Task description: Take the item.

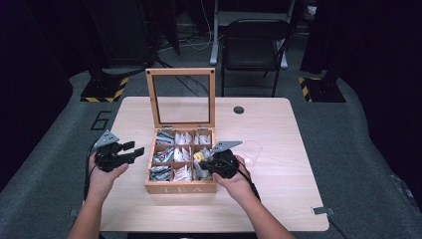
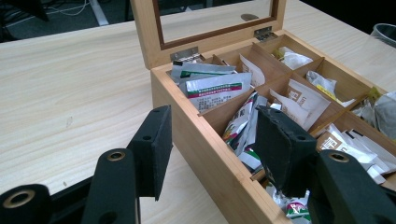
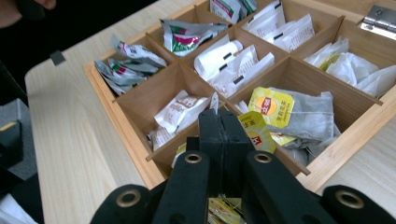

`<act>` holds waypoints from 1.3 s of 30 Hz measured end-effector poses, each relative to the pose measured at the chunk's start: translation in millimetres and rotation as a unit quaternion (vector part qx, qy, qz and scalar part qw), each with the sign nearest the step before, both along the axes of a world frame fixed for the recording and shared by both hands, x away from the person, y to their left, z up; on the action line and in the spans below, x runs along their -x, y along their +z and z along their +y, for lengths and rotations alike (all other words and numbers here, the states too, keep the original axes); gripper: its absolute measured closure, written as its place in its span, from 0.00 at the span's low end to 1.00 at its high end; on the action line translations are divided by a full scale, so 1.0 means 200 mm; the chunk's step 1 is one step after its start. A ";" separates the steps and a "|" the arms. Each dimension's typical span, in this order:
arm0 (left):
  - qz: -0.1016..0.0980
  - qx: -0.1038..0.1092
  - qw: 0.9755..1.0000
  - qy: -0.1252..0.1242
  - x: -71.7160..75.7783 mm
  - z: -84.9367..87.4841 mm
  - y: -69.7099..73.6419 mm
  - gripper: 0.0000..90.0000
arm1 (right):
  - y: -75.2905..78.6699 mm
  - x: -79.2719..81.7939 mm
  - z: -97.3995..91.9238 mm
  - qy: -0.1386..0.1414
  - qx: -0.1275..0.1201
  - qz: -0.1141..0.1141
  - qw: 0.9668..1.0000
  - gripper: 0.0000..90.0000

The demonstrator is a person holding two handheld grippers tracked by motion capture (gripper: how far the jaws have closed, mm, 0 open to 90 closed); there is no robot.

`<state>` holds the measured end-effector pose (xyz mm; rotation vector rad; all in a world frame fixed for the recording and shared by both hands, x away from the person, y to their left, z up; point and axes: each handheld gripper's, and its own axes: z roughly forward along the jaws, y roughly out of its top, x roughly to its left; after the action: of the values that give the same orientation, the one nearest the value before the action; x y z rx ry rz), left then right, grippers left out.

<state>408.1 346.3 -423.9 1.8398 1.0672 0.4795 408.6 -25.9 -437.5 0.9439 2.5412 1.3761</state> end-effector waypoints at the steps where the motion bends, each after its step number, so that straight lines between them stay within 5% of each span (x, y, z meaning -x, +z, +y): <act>1: 0.000 0.000 1.000 0.000 0.00 0.00 0.00 0.52 | 0.00 0.00 0.00 0.000 0.000 0.000 1.000 1.00; 24: 0.001 0.001 1.000 0.002 0.00 0.00 -0.01 0.51 | 0.16 0.01 -0.11 -0.017 -0.024 -0.028 0.999 1.00; 39: 0.002 0.000 1.000 0.003 0.00 0.00 -0.01 0.51 | 0.31 -0.02 -0.35 -0.085 -0.038 -0.060 0.994 1.00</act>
<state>407.9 346.5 -425.8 1.8383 1.0748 0.4800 413.1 -96.7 -375.1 1.0309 2.2796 1.4410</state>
